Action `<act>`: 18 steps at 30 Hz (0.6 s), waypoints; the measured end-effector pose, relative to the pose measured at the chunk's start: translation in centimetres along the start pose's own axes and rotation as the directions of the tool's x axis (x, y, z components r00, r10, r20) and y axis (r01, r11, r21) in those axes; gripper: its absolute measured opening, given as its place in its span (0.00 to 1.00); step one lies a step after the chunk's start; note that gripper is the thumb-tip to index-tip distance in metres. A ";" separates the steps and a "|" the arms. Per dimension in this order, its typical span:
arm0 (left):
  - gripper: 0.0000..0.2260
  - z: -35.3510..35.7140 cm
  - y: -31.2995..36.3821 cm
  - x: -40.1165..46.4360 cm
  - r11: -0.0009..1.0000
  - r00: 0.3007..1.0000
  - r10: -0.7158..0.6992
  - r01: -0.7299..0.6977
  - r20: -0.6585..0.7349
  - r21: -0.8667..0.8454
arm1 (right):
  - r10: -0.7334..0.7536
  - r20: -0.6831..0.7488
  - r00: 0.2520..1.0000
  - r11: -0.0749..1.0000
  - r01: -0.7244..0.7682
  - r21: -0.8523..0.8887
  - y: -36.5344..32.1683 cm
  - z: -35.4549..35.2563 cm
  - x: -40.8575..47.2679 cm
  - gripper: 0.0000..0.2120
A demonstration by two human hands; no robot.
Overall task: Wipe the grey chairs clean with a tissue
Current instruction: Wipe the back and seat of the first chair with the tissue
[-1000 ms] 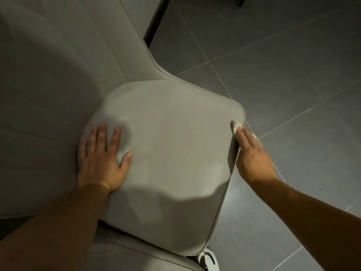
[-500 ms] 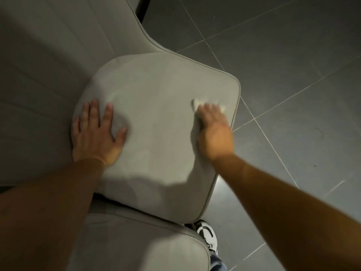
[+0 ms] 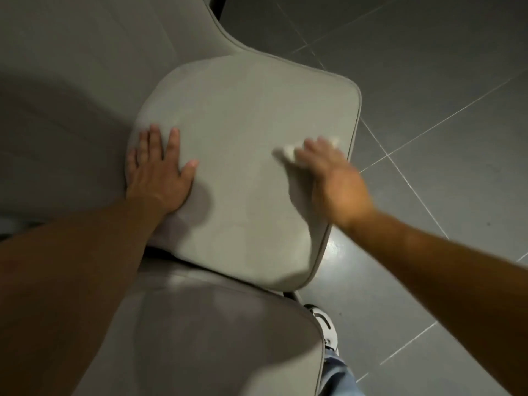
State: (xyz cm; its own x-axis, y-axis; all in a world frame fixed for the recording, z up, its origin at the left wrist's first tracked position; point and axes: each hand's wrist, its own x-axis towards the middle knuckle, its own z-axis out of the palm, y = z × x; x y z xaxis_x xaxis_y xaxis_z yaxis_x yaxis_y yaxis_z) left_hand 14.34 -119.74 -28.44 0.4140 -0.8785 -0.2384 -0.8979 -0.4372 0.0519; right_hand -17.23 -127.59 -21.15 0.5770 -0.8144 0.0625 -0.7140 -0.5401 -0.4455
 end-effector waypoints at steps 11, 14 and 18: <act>0.34 -4.1 -0.2 -3.0 0.995 0.923 0.029 -0.063 0.384 0.076 | -0.023 0.375 0.927 0.994 0.060 -0.087 -10.5 5.9 -10.1 0.25; 0.33 -4.1 0.8 -6.4 0.994 0.917 0.071 -0.097 0.392 0.048 | -0.146 0.527 0.837 0.988 0.096 0.120 -12.9 5.7 -14.5 0.25; 0.29 -3.8 1.1 -10.0 0.968 0.943 0.181 -0.221 0.280 0.118 | -0.159 0.423 0.892 0.969 0.059 0.238 -12.1 3.3 -12.3 0.22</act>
State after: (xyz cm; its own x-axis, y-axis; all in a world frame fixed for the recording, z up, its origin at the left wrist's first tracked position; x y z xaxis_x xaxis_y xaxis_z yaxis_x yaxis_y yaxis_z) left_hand 9.81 -112.11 -22.27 0.1854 -0.8537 -0.4867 -0.9784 -0.2062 -0.0112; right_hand -14.40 -110.33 -19.49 0.7958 -0.5508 -0.2517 -0.5634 -0.5212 -0.6410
